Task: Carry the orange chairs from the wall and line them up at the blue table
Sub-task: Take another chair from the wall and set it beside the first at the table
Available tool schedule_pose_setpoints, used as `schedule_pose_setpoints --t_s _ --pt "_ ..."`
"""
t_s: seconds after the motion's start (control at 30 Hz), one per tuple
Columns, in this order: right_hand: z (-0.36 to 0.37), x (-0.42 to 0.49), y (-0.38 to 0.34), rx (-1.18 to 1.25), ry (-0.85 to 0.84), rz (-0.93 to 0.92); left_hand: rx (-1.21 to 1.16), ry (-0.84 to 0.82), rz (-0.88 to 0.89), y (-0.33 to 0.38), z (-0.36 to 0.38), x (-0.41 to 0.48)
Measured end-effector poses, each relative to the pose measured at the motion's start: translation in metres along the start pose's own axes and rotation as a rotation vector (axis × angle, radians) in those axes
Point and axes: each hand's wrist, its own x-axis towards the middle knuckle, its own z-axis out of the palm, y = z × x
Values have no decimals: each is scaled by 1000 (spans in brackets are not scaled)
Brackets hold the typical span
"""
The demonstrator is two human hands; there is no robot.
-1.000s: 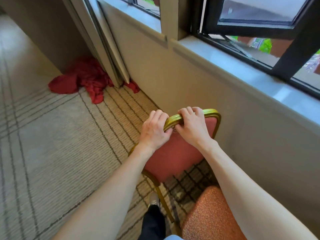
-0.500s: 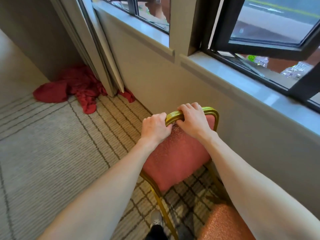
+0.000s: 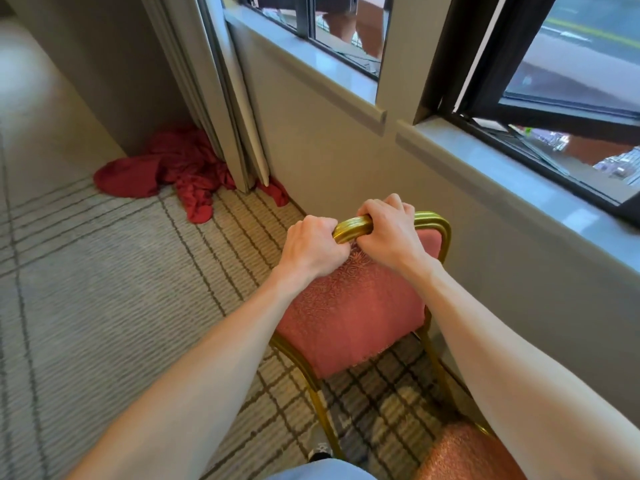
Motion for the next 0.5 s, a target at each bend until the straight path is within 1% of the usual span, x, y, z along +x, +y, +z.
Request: schedule_pose_setpoints --t_s 0.17,0.3,0.37,0.43,0.5 --pt "10 -5 -8 -62 -2 -1 73 -56 28 -9 -8 0" --pt "42 -21 -9 -57 -31 62 125 -105 -27 -23 13 -11" --pt "60 -26 -15 -50 -50 78 138 -91 -51 -39 22 -20" --pt "69 -22 -21 -57 -37 69 150 -37 -86 -52 23 -19" --pt "71 -14 -22 -47 -35 82 144 -37 -118 -58 20 -13"
